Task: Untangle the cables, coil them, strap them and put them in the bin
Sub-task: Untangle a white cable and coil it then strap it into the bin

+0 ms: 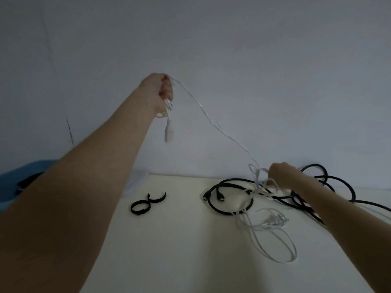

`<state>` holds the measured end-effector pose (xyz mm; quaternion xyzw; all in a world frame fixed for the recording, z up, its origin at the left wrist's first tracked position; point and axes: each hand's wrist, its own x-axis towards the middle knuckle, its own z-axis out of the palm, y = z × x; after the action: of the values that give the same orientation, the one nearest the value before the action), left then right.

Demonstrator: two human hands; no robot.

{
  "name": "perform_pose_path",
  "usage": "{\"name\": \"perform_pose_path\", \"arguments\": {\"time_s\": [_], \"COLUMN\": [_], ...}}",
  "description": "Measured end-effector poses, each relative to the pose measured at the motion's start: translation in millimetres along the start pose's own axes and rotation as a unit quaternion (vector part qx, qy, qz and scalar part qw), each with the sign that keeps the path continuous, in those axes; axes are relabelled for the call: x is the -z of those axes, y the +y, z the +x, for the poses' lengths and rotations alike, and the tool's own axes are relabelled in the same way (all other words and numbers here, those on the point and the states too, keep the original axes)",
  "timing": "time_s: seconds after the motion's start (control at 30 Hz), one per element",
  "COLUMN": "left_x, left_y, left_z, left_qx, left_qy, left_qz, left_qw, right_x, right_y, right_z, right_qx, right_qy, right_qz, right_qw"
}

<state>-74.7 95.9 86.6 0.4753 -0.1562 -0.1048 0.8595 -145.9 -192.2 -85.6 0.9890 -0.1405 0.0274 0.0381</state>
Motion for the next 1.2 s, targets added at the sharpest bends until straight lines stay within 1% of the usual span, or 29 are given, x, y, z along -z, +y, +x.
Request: {"name": "perform_pose_path", "arguments": {"time_s": [0.07, 0.1, 0.17, 0.2, 0.23, 0.27, 0.3, 0.33, 0.4, 0.43, 0.47, 0.5, 0.53, 0.6, 0.63, 0.67, 0.7, 0.73, 0.77, 0.83, 0.87, 0.9, 0.97, 1.0, 1.1, 1.17, 1.2], "left_x": [-5, -8, -13, -15, -15, -16, -16, -15, -6, 0, 6, 11, 15, 19, 18, 17, 14, 11, 6, -4, -9, -12, -13, -11, -7, -3, -1], "left_y": [-21, -33, -53, -61, -65, -68, -69, -69, -66, -66, -67, -71, -76, -88, -95, -100, -105, -109, -113, -118, -119, -121, -123, -123, -119, -111, -105], "left_z": [-1, 1, 2, 1, 0, 0, -1, -1, -2, -2, -4, -6, -8, -16, -21, -26, -30, -34, -37, -43, -44, -43, -35, -30, -18, -10, -6], "left_qx": [0.065, 0.096, 0.154, 0.179, 0.200, 0.214, 0.220, 0.220, 0.225, 0.233, 0.244, 0.256, 0.263, 0.265, 0.259, 0.250, 0.237, 0.220, 0.205, 0.185, 0.173, 0.156, 0.117, 0.108, 0.069, 0.035, 0.017], "left_qy": [-0.028, -0.039, -0.064, -0.077, -0.091, -0.105, -0.115, -0.117, -0.109, -0.105, -0.104, -0.105, -0.112, -0.142, -0.164, -0.191, -0.222, -0.249, -0.273, -0.297, -0.304, -0.311, -0.309, -0.289, -0.178, -0.100, -0.070], "left_qz": [0.050, 0.077, 0.096, 0.099, 0.102, 0.108, 0.114, 0.119, 0.123, 0.123, 0.127, 0.134, 0.144, 0.177, 0.194, 0.209, 0.219, 0.221, 0.209, 0.160, 0.136, 0.118, 0.090, 0.077, 0.072, 0.045, 0.027], "left_qw": [0.996, 0.992, 0.981, 0.976, 0.970, 0.965, 0.962, 0.961, 0.960, 0.959, 0.956, 0.952, 0.947, 0.937, 0.932, 0.926, 0.920, 0.917, 0.916, 0.923, 0.927, 0.930, 0.940, 0.948, 0.979, 0.993, 0.997], "right_x": [22, 36, 61, 69, 77, 81, 83, 83, 82, 83, 84, 85, 87, 90, 91, 89, 86, 80, 72, 53, 44, 36, 27, 25, 22, 19, 17], "right_y": [-14, -25, -48, -58, -67, -73, -76, -78, -72, -66, -61, -57, -54, -52, -52, -54, -55, -57, -58, -63, -67, -71, -77, -79, -78, -73, -70], "right_z": [6, 7, 3, -1, -8, -12, -14, -17, -19, -19, -22, -24, -25, -23, -19, -15, -12, -7, -4, 1, 1, 1, 0, -1, -6, -7, -8], "right_qx": [0.044, 0.070, 0.126, 0.156, 0.178, 0.195, 0.208, 0.214, 0.194, 0.189, 0.194, 0.206, 0.216, 0.219, 0.208, 0.194, 0.174, 0.146, 0.113, 0.066, 0.058, 0.056, 0.063, 0.070, 0.112, 0.159, 0.180], "right_qy": [0.005, 0.016, 0.024, 0.014, -0.013, -0.051, -0.082, -0.108, -0.147, -0.162, -0.175, -0.184, -0.176, -0.123, -0.089, -0.056, -0.022, 0.011, 0.040, 0.068, 0.064, 0.051, 0.010, -0.015, -0.095, -0.117, -0.114], "right_qz": [0.097, 0.156, 0.292, 0.375, 0.454, 0.511, 0.544, 0.587, 0.677, 0.704, 0.714, 0.713, 0.716, 0.738, 0.748, 0.747, 0.729, 0.694, 0.644, 0.507, 0.446, 0.412, 0.412, 0.421, 0.450, 0.461, 0.452], "right_qw": [0.994, 0.985, 0.948, 0.914, 0.873, 0.836, 0.808, 0.774, 0.694, 0.665, 0.649, 0.644, 0.641, 0.626, 0.624, 0.633, 0.662, 0.705, 0.755, 0.857, 0.891, 0.908, 0.909, 0.904, 0.881, 0.865, 0.866]}}
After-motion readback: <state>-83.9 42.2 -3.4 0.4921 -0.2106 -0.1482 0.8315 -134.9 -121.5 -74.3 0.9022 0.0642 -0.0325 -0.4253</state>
